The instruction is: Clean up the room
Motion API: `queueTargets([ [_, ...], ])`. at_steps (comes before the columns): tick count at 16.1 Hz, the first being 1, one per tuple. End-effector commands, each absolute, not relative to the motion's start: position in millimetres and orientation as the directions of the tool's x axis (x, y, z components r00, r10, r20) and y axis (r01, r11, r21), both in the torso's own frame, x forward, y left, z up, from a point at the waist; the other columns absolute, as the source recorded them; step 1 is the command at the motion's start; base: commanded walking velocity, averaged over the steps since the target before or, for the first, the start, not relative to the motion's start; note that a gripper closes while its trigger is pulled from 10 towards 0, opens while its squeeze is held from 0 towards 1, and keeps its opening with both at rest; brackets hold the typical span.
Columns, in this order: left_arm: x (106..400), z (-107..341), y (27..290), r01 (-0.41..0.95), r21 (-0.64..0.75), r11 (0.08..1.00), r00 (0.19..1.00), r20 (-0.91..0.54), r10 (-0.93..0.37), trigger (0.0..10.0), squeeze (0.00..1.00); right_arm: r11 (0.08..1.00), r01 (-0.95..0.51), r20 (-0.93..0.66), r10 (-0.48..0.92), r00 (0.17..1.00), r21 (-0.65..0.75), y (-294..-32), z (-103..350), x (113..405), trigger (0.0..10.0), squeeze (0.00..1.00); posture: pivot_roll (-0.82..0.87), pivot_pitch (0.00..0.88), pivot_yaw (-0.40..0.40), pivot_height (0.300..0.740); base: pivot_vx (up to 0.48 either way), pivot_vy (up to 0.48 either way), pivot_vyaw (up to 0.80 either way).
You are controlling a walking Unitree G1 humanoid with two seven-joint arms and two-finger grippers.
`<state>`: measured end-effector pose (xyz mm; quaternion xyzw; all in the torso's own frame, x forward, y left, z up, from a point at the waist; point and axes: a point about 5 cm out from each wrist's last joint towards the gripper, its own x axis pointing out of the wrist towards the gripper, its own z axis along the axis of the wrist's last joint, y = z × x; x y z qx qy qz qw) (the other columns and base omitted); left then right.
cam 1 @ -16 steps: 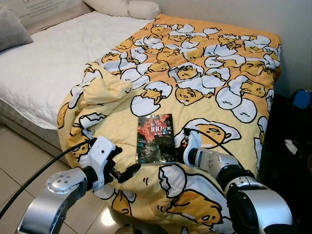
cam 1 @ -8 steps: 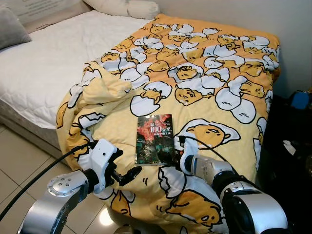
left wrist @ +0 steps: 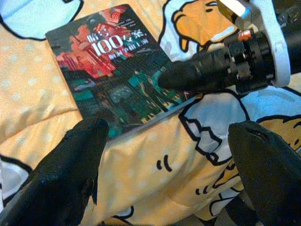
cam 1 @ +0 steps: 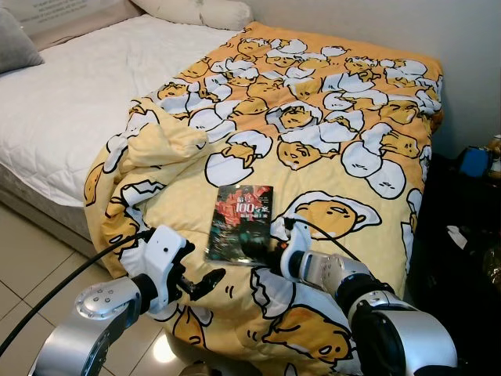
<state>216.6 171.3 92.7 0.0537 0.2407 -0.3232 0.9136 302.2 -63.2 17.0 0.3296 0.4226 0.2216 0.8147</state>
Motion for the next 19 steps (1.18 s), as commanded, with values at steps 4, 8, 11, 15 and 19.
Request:
queueTargets([
  [4,214,96,175,0.605,-0.044,0.795,0.691,-0.467,-0.552,10.0,0.0,0.684,-0.076,-0.545,0.638,0.544,0.725,-53,20,303,10.0,0.0,0.14,0.004,-0.01,0.74,0.0,0.0,0.0],
  [8,204,96,176,0.612,-0.055,0.789,0.674,-0.485,-0.557,10.0,0.0,0.805,0.002,-0.67,0.492,0.555,0.593,-62,0,292,10.0,0.0,0.17,0.074,0.012,0.74,0.0,0.0,0.0],
  [11,194,99,182,0.615,-0.051,0.787,0.671,-0.489,-0.557,10.0,0.0,0.785,0.034,-0.648,0.485,0.587,0.619,-59,0,293,10.0,0.0,0.18,0.136,0.024,0.74,0.0,0.0,0.0],
  [15,192,106,191,0.594,-0.027,0.804,0.702,-0.471,-0.534,10.0,0.0,0.611,0.078,-0.5,0.56,0.661,0.787,-42,20,305,10.0,0.0,0.2,0.173,0.025,0.74,0.0,0.0,0.0],
  [19,189,105,191,0.588,-0.032,0.808,0.705,-0.471,-0.531,10.0,0.0,0.438,0.027,-0.339,0.655,0.676,0.899,-16,48,317,10.0,0.0,0.21,0.156,0.021,0.74,0.0,0.0,0.0],
])
